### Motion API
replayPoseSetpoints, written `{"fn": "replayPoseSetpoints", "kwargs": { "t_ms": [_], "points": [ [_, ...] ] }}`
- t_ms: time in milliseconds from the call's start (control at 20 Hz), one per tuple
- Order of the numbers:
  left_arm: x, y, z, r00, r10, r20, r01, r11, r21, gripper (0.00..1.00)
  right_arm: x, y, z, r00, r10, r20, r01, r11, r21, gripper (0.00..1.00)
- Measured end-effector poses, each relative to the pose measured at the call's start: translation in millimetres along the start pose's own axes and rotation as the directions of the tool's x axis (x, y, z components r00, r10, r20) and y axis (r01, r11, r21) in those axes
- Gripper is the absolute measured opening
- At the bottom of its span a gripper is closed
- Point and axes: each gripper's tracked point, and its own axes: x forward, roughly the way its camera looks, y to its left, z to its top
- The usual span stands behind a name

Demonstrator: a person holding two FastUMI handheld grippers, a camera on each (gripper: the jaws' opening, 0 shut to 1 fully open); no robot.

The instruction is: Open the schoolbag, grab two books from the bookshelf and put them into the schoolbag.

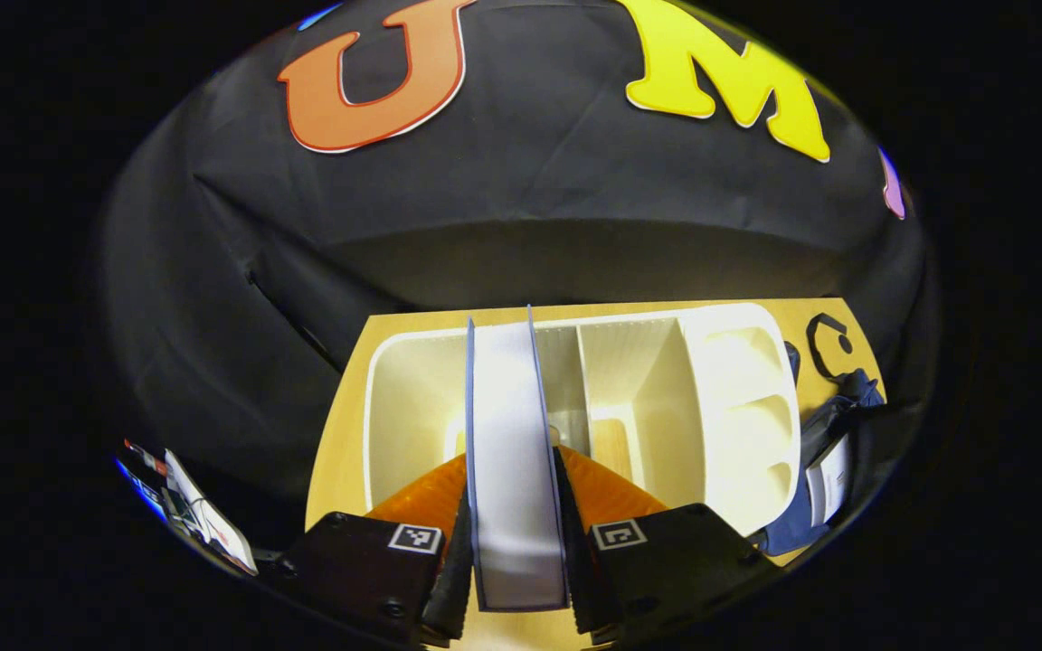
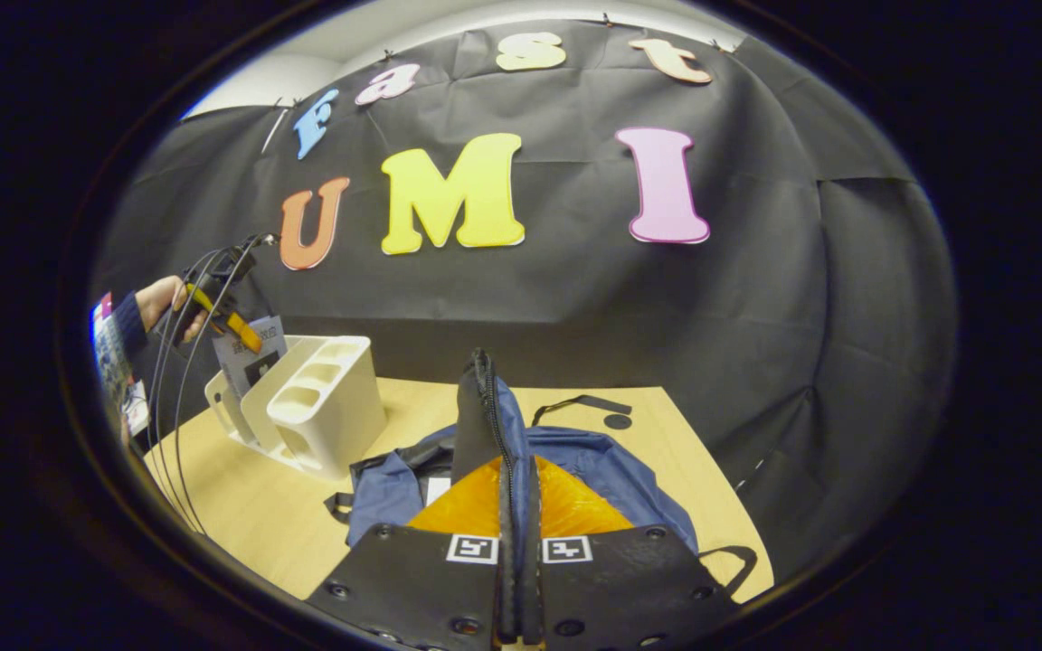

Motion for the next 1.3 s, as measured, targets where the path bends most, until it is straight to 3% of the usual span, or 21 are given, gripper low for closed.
{"fn": "replayPoseSetpoints", "kwargs": {
  "t_ms": [50, 100, 300, 450, 850, 900, 1050, 1100, 1150, 1300],
  "points": [
    [-3, 1, -2, 1.0, 0.006, 0.002, -0.006, 1.0, -0.014, 0.45, 1, -1, -1, 1.0, 0.001, -0.005, -0.001, 1.0, -0.001, 0.03],
    [-6, 5, -3, 1.0, 0.014, 0.016, -0.014, 0.999, -0.034, 0.48, 0, 0, -3, 1.0, 0.005, -0.007, -0.005, 1.0, -0.003, 0.03],
    [-24, 7, -13, 0.999, 0.011, 0.048, -0.007, 0.996, -0.089, 0.42, 1, -4, -5, 1.0, 0.005, -0.012, -0.005, 1.0, -0.003, 0.03],
    [-50, -4, -20, 0.995, -0.039, 0.09, 0.051, 0.989, -0.141, 0.42, 2, -3, -7, 1.0, 0.001, -0.019, -0.001, 1.0, -0.01, 0.03],
    [-111, 0, -60, 0.984, -0.057, 0.169, 0.081, 0.987, -0.135, 0.42, 10, 5, -12, 1.0, -0.008, -0.03, 0.006, 0.998, -0.065, 0.03],
    [-119, 2, -67, 0.982, -0.055, 0.178, 0.081, 0.987, -0.142, 0.46, 12, 6, -13, 0.999, -0.008, -0.034, 0.006, 0.998, -0.063, 0.03],
    [-141, 9, -88, 0.971, -0.043, 0.236, 0.084, 0.983, -0.165, 0.42, 14, 4, -11, 0.999, -0.024, -0.029, 0.021, 0.997, -0.074, 0.03],
    [-146, 9, -99, 0.97, -0.04, 0.241, 0.086, 0.979, -0.185, 0.46, 14, 3, -12, 0.999, -0.027, -0.028, 0.025, 0.997, -0.073, 0.03],
    [-149, 10, -112, 0.969, -0.044, 0.242, 0.097, 0.973, -0.209, 0.42, 15, 3, -13, 0.999, -0.029, -0.03, 0.027, 0.997, -0.069, 0.03],
    [-160, 7, -138, 0.965, -0.078, 0.252, 0.157, 0.938, -0.31, 0.45, 18, 4, -15, 0.999, -0.032, -0.043, 0.029, 0.997, -0.067, 0.03]
  ]
}}
